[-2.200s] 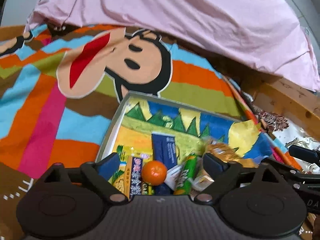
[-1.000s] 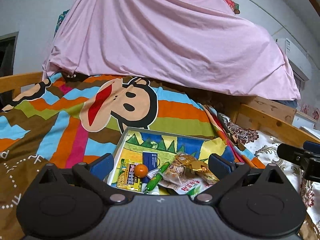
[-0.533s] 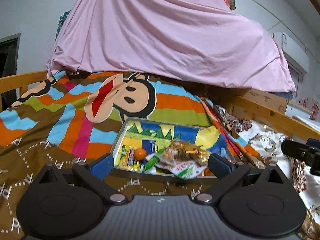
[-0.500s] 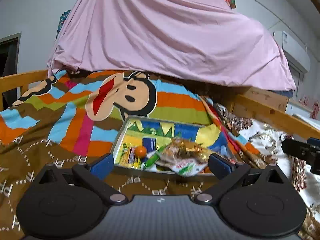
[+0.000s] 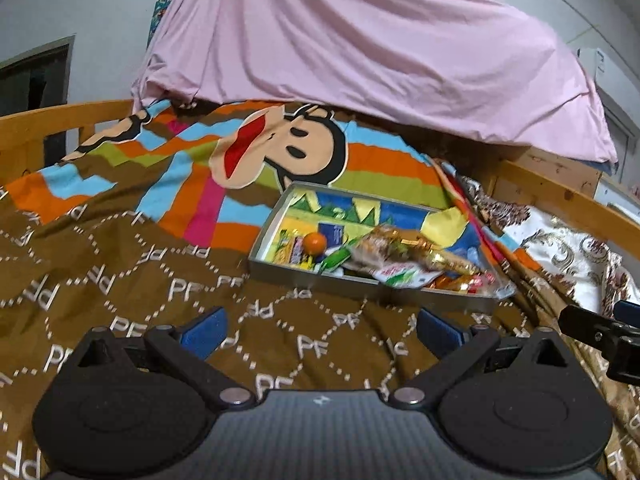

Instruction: Organize snacks

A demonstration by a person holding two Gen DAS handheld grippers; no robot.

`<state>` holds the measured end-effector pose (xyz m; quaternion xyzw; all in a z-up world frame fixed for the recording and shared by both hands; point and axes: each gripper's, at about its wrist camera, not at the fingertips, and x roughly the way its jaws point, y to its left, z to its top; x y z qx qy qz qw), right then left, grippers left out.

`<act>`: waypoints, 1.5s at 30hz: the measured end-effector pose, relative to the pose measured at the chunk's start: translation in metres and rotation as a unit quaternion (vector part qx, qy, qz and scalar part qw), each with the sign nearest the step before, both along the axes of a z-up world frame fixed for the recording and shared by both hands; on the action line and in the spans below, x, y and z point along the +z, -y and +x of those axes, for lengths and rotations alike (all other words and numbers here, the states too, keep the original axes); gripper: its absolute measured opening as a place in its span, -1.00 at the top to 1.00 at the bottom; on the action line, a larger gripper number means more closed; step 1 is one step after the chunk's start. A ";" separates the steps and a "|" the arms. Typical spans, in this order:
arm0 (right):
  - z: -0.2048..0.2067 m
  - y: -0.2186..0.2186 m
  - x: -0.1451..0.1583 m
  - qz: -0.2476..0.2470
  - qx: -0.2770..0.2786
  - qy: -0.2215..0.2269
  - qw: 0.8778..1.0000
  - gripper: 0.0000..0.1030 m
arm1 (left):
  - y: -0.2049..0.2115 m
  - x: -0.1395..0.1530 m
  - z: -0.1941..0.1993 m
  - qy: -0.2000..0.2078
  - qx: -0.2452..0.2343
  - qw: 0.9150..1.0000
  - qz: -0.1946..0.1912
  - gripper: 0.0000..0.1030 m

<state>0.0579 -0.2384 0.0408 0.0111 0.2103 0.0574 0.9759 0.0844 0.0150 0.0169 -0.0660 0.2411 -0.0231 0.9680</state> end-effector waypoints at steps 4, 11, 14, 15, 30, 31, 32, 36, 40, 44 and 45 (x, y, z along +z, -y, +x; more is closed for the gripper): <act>0.000 -0.003 -0.012 0.006 0.013 -0.017 1.000 -0.98 | 0.000 -0.009 -0.006 -0.018 0.006 1.000 0.011 -0.99; -0.003 -0.013 -0.025 0.009 0.034 -0.036 0.999 -0.98 | -0.002 -0.018 -0.011 -0.033 0.015 0.999 0.028 -0.99; -0.004 -0.016 -0.027 0.005 0.039 -0.038 0.999 -0.98 | -0.002 -0.020 -0.013 -0.037 0.016 0.999 0.033 -0.99; -0.004 -0.016 -0.028 0.006 0.040 -0.039 0.998 -0.98 | -0.002 -0.021 -0.013 -0.038 0.016 0.999 0.035 -0.99; -0.003 -0.013 -0.030 0.010 0.038 -0.046 0.998 -0.98 | 0.002 -0.021 -0.014 -0.040 0.014 0.998 0.041 -0.99; -0.003 -0.013 -0.030 0.011 0.038 -0.046 0.998 -0.98 | 0.002 -0.021 -0.014 -0.040 0.014 0.998 0.041 -0.99; -0.003 -0.013 -0.030 0.010 0.038 -0.046 0.998 -0.98 | 0.002 -0.021 -0.014 -0.040 0.014 0.998 0.041 -0.99; -0.003 -0.013 -0.030 0.011 0.038 -0.046 0.998 -0.99 | 0.002 -0.022 -0.014 -0.040 0.014 0.998 0.041 -0.99; -0.003 -0.013 -0.031 0.010 0.039 -0.047 0.998 -0.98 | 0.002 -0.023 -0.015 -0.041 0.014 0.998 0.041 -0.99; -0.003 -0.013 -0.031 0.010 0.039 -0.046 0.998 -0.98 | 0.002 -0.023 -0.015 -0.042 0.014 0.998 0.041 -0.99; -0.003 -0.013 -0.031 0.010 0.038 -0.046 0.998 -0.98 | 0.002 -0.023 -0.016 -0.042 0.014 0.998 0.040 -0.99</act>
